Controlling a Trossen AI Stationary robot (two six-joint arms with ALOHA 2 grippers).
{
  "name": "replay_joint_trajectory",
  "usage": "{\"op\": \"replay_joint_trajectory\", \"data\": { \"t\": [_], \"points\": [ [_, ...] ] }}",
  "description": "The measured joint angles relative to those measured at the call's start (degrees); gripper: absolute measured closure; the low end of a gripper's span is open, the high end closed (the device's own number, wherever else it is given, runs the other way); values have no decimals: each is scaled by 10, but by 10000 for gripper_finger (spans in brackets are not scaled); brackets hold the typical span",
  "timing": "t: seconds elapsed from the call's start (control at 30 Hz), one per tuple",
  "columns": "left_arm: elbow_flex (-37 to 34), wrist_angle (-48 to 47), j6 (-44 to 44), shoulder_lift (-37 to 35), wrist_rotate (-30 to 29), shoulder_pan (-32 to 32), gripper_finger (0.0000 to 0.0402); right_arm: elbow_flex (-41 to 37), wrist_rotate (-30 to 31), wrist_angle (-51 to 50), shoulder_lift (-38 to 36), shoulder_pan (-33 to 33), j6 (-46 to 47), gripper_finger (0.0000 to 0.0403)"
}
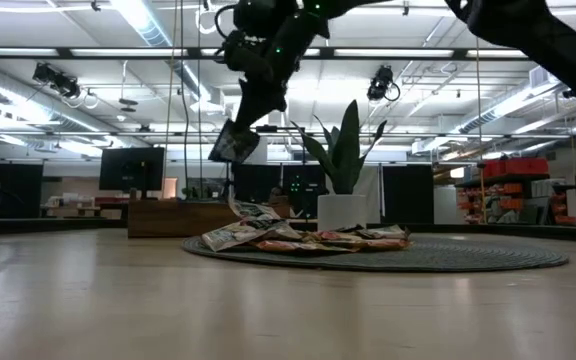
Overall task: Pick & Place Tea
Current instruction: Put the purple tea bag into the middle section of the wooden organizer
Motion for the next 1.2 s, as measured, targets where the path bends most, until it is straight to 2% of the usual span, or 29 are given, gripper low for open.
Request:
{"op": "replay_joint_trajectory", "data": {
  "t": [0.2,0.3,0.43,0.67,0.8,0.93,1.2],
  "points": [
    [-2,-65,-20,3,-34,6,343,0,-14,-66,-42,18,17,403],
    [-3,-68,-21,10,-43,30,323,1,-14,-77,-72,37,28,403],
    [-2,-32,-7,31,-45,79,273,1,-7,-80,-99,62,49,403],
    [-2,76,68,105,38,139,171,1,24,-76,-130,94,58,403],
    [-2,83,62,138,46,152,134,1,29,-77,-141,106,69,403],
    [-2,91,57,168,45,164,119,1,31,-72,-150,123,72,403],
    [-2,123,43,196,44,184,118,1,32,-86,-149,149,72,403]
  ]
}}
